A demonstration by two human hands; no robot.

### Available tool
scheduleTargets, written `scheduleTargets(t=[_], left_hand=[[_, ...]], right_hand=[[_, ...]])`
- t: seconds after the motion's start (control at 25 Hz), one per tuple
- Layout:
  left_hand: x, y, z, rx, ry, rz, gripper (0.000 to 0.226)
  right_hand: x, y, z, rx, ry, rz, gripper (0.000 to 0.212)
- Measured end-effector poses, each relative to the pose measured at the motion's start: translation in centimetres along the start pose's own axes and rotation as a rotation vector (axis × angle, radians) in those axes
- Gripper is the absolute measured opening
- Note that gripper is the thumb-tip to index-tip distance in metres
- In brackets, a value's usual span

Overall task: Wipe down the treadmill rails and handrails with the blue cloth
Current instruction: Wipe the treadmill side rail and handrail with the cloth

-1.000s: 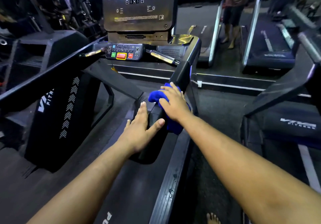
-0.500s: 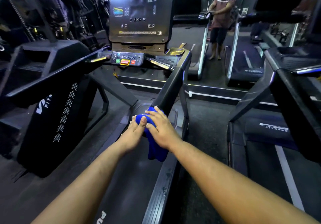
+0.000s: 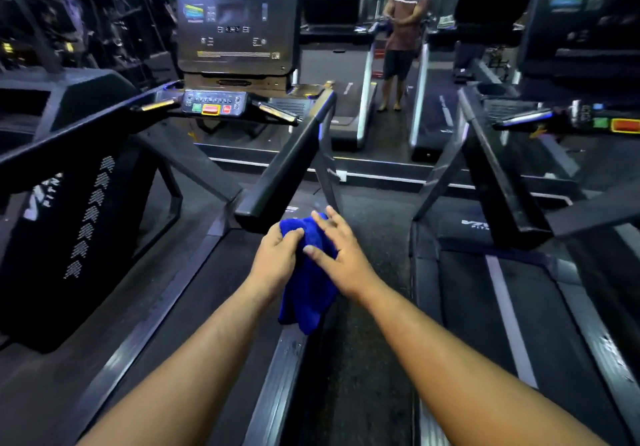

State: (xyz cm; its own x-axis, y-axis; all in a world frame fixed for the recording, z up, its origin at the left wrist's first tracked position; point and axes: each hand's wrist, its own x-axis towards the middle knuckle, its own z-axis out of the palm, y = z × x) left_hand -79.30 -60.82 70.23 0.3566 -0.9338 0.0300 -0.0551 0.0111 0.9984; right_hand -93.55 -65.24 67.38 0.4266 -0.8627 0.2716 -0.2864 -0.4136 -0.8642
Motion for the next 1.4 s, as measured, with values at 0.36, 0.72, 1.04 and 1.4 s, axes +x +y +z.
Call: scheduleTargets(t=[0.36, 0.72, 1.04, 1.4], left_hand=[[0.7, 1.2, 8.3, -0.089, -0.469, -0.123, 0.035], [3.5, 0.6, 16.7, -0.204, -0.9, -0.199, 0.022], [7.8, 2.7, 29.0, -0.081, -0.815, 0.109, 0.051], [15.9, -2.0, 37.2, 0.567, -0.864, 0.434, 0.06]], right_hand=[[-5.0, 0.8, -9.3, 0.471, 0.541, 0.272, 0.027], [-8.4, 2.1, -15.8, -0.126, 0.923, 0.411, 0.028], [-5.1, 1.5, -27.1, -0.627, 1.091, 0.364, 0.039], [-1.5, 11.0, -26.8, -1.263, 0.466, 0.736, 0.077]])
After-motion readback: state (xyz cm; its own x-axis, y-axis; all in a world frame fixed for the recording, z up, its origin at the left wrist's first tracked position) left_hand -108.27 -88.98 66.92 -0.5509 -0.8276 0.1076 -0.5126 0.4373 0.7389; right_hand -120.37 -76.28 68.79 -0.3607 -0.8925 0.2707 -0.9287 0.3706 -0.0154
